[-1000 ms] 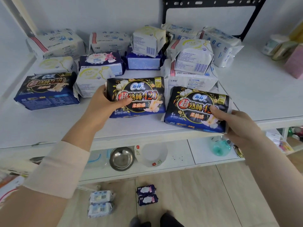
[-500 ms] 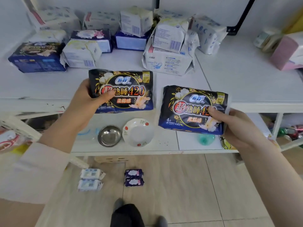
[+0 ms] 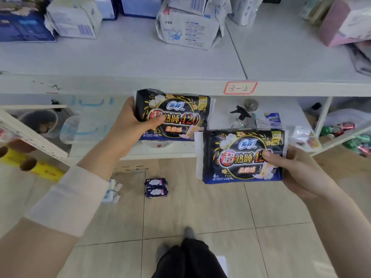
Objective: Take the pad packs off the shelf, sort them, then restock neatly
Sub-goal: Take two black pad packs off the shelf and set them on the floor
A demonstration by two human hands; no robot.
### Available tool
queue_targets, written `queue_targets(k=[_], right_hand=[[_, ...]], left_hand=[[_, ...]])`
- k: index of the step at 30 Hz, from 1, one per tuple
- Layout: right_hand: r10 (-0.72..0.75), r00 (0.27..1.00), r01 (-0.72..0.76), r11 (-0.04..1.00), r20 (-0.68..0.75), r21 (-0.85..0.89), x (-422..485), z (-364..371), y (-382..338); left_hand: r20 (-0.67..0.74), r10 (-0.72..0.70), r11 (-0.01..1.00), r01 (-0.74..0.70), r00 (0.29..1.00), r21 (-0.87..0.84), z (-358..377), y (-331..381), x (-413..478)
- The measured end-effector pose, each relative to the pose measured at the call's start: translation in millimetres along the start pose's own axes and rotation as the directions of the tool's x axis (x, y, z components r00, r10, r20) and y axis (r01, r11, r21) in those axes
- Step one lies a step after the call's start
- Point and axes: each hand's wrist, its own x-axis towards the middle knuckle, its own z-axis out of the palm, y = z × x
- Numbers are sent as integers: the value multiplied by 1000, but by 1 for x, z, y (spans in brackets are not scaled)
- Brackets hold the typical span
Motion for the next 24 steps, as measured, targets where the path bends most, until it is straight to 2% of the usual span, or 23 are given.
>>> queue_targets(k=[4,9,15,24], right_hand=[[71,997,-71,997,14,10,-9,-7,34],[86,996,-86,996,-4,15,-6,-25,42],[104,995,-104,994,4,15,15,-56,48],[208,978,-208,978,15,3,36,-84,88]], left_hand=[[47,-59,996,56,997,62,18,-33,-15],[87,-131,991,132,988,-4,42,-46,-21],[116,-222,957,239,968,-162,75,-62,-17],[183,-313,916,347,932,-200,107,-116,-7]])
